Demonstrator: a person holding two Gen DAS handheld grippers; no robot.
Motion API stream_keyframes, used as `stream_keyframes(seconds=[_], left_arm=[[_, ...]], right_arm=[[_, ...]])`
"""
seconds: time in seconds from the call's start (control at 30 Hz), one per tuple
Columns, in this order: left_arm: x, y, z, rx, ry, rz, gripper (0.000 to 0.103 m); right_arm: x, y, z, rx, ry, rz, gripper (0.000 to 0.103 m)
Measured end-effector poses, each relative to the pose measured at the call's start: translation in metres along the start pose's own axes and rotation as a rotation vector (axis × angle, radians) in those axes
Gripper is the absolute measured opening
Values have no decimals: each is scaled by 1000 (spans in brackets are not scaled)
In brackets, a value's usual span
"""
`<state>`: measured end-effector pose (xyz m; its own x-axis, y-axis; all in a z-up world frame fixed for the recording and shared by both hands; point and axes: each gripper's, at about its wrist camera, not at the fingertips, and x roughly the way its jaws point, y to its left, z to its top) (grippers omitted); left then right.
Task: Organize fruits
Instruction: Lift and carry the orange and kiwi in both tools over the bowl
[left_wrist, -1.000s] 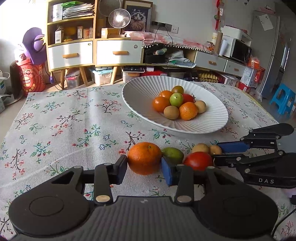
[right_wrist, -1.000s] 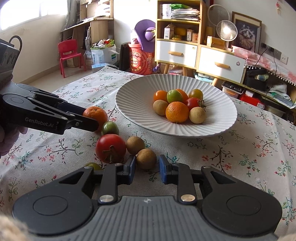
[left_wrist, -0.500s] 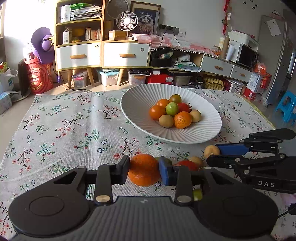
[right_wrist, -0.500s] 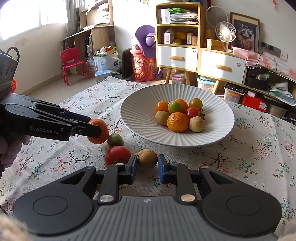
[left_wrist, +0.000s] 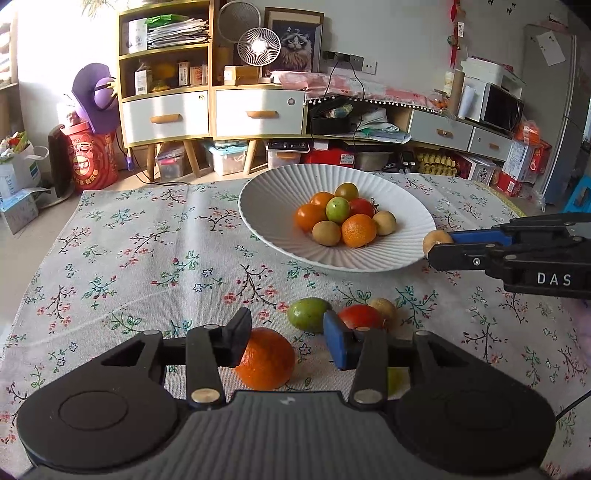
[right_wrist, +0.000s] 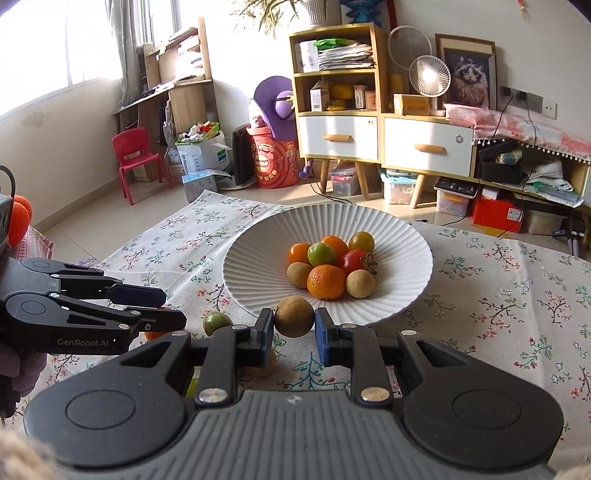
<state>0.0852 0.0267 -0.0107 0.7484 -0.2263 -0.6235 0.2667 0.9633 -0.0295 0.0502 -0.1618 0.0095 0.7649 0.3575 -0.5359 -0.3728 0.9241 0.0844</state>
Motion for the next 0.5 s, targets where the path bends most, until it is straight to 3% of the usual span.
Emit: stream_keyframes(seconds=[0.17, 0.5], left_arm=[[3, -2, -2, 28, 12, 52, 64], [10, 13, -8, -4, 65, 101, 65]], right_arm=[[3, 3, -1, -1, 12, 1, 21], [4, 3, -4, -13, 27, 1, 21]])
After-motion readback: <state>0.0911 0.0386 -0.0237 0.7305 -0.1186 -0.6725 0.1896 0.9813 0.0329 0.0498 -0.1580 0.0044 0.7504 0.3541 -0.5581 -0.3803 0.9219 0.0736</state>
